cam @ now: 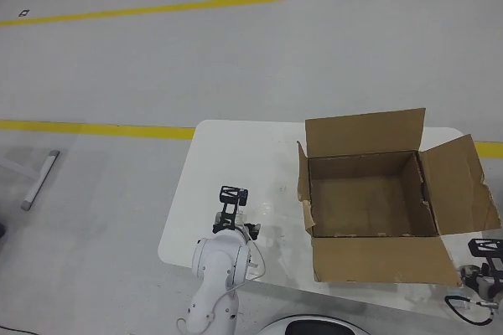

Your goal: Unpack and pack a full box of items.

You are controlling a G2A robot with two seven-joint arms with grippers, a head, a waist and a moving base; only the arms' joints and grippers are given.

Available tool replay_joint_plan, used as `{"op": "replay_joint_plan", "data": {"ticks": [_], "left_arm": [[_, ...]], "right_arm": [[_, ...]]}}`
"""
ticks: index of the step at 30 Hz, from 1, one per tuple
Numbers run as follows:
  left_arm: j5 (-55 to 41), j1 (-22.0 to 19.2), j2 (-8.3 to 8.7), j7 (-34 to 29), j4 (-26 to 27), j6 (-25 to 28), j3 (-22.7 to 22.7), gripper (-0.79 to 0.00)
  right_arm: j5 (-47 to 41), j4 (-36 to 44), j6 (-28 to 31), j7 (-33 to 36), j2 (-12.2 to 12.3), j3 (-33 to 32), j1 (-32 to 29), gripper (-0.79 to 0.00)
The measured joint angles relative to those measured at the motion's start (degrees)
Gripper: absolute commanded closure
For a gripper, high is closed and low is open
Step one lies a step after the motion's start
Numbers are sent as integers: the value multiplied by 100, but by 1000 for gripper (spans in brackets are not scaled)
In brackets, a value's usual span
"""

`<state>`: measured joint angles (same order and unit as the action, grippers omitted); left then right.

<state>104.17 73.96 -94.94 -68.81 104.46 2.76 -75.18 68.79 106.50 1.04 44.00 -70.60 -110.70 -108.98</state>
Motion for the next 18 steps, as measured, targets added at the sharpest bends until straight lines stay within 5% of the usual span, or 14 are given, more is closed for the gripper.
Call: {"op": "replay_joint_plan", "data": {"ticks": [15, 16, 17, 18], "left_arm": [[0, 0, 0, 0, 0, 0, 0, -785], [0, 0, 0, 0, 0, 0, 0, -785], [0, 0, 0, 0, 0, 0, 0, -785], [0, 0, 0, 0, 0, 0, 0, -785]], "right_arm": [[-146, 95, -13, 29, 2, -82, -20, -234], [-218, 142, -29, 33, 2, -131, -22, -188], [-328, 205, -44, 41, 2, -210, -22, -34], [-417, 251, -53, 42, 2, -278, -17, 0]]}}
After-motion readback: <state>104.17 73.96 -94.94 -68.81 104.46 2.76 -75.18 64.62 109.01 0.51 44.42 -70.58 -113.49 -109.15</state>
